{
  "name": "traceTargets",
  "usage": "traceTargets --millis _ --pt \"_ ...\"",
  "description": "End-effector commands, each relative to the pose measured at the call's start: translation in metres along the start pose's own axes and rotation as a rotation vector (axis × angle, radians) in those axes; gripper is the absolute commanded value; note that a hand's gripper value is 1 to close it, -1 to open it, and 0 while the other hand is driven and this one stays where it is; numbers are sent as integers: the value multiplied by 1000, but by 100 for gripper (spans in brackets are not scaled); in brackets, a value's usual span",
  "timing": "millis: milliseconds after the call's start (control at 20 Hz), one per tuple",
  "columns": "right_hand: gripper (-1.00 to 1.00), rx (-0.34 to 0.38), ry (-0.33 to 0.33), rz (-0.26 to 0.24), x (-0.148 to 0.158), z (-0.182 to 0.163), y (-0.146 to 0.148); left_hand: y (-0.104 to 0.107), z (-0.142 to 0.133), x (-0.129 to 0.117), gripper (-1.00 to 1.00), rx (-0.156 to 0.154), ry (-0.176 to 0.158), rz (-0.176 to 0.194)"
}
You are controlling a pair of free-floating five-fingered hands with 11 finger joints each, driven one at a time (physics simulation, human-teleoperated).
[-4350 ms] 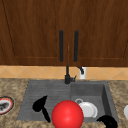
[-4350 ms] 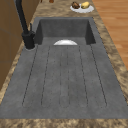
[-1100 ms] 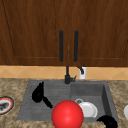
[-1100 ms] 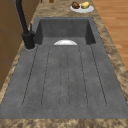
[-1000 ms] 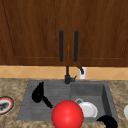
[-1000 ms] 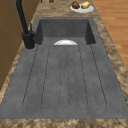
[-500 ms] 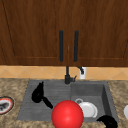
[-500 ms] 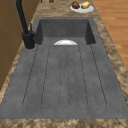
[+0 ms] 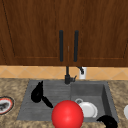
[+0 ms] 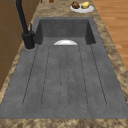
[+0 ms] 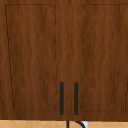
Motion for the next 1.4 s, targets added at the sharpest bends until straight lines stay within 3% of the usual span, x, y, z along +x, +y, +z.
traceTargets --millis 0,50,100,150,300,450,650,1350 --pt "0 0 0 0 0 0 0 6 -5 3 -100 67 76 -72" --pt "0 0 0 0 0 0 0 2 -2 1 -100 13 70 -66" --pt "0 0 0 0 0 0 0 3 -1 1 -100 4 8 -18" --pt "0 0 0 0 0 0 0 3 -2 3 -100 4 0 -16" --pt "0 0 0 0 0 0 0 16 -15 -7 -100 85 0 -9" --pt "0 0 0 0 0 0 0 15 -22 -1 -100 130 45 -21" --pt "0 0 0 0 0 0 0 22 -26 0 -100 143 68 -38" --pt "0 0 0 0 0 0 0 42 -43 10 -100 174 76 -43"
